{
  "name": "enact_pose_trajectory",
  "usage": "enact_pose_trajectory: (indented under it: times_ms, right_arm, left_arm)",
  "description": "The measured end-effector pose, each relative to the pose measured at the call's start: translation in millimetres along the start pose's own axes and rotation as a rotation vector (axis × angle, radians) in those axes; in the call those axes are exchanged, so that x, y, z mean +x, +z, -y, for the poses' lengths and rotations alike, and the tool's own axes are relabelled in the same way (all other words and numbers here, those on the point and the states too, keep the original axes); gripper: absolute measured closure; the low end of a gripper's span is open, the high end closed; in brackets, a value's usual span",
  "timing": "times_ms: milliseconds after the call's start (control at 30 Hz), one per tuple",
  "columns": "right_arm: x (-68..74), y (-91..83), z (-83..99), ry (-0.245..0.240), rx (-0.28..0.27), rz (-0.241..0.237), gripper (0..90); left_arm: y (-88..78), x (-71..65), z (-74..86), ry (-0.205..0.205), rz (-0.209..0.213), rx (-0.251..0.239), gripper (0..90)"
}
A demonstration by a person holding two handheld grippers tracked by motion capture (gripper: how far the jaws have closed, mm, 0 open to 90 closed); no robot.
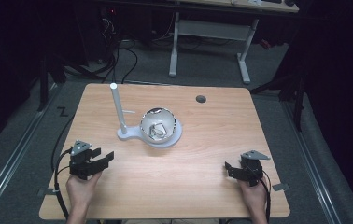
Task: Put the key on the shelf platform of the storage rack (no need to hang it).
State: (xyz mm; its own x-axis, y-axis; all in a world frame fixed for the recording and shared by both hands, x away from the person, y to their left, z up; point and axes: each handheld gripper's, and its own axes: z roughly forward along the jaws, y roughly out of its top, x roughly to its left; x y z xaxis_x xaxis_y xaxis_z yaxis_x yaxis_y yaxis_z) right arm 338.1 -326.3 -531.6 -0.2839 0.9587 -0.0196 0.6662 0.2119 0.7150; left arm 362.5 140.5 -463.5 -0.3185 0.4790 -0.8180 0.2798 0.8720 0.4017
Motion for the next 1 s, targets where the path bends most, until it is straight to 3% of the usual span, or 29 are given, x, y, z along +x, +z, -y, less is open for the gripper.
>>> enact_pose_trajectory:
  times_ms: [100,233,300,433,567,600,633,933,1000]
  right_arm:
    - [0.0,0.0,0.0,0.000,0.000,0.000,23.2]
    - [0.0,0.0,0.0,0.000,0.000,0.000,23.2]
    - [0.0,0.0,0.0,0.000,0.000,0.000,23.2]
    - [0.0,0.0,0.0,0.000,0.000,0.000,23.2]
    - [0.1,0.0,0.0,0.001,0.000,0.000,23.2]
    - [0.0,0.0,0.0,0.000,0.000,0.000,23.1]
    - [0.1,0.0,0.0,0.001,0.000,0.000,23.2]
    - [0.0,0.0,0.0,0.000,0.000,0.000,23.2]
    - [0.0,0.0,0.0,0.000,0.000,0.000,23.2]
  left_arm:
    - [2.3,2.7,2.8,0.024,0.006,0.008,41.5]
    - [4.6,2.0,8.6,0.008,-0.012,0.019,41.5]
    - [5.8,3.5,11.0,0.030,-0.005,0.023,41.4]
    - [8.4,3.8,17.1,0.014,-0.024,0.031,41.4]
    - [9.9,5.9,20.2,0.027,-0.025,0.040,41.4]
    - [10.0,4.7,21.3,-0.002,-0.040,0.036,41.4]
    - [10.5,7.5,21.7,0.032,-0.023,0.041,41.4]
    - [14.3,9.8,29.4,0.007,-0.050,0.050,41.3]
    - [15.3,11.8,31.0,0.029,-0.041,0.051,41.3]
